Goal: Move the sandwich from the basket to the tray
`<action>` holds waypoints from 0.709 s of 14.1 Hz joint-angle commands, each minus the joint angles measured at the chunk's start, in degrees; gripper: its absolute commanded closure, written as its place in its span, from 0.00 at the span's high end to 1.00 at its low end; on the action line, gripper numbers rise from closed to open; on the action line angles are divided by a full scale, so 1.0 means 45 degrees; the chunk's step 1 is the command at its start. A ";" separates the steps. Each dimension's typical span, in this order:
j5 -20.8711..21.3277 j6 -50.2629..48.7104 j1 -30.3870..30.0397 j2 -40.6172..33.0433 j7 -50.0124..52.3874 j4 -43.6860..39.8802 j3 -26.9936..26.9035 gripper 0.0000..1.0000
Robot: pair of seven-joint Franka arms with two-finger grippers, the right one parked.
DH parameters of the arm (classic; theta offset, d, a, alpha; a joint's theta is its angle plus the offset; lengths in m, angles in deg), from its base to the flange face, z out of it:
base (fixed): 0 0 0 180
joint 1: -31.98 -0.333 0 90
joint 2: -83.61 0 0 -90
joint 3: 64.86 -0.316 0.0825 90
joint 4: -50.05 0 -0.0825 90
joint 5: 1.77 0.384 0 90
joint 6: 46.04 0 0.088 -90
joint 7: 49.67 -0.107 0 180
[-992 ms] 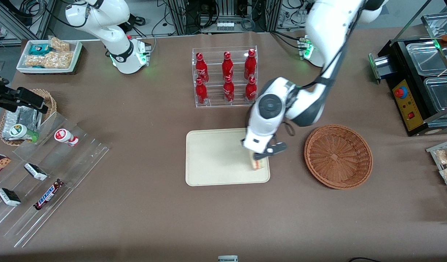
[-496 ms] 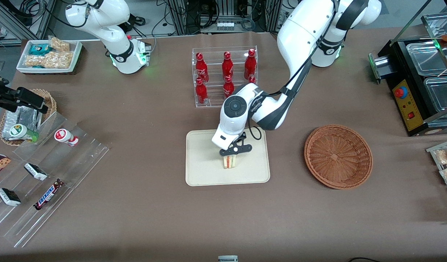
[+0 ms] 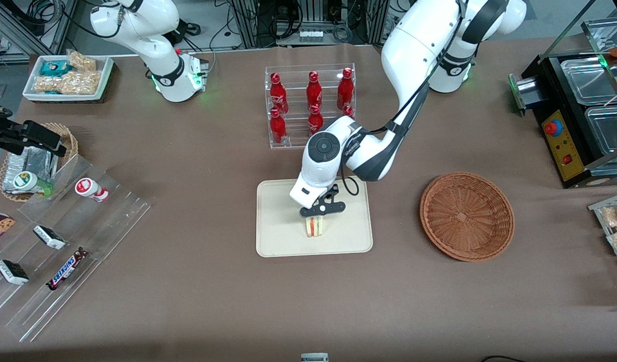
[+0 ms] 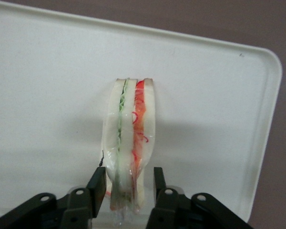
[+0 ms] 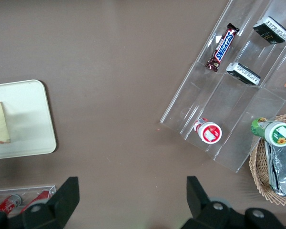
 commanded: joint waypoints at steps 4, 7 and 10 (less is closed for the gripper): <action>0.0137 -0.2616 -0.0004 -0.2376 0.0083 -0.0140 -0.0235 1.00; 0.0157 -0.4239 -0.0880 -0.3511 -0.0092 0.0268 -0.0313 1.00; 0.0157 -0.4379 -0.2012 -0.4622 -0.1337 0.1651 -0.0313 1.00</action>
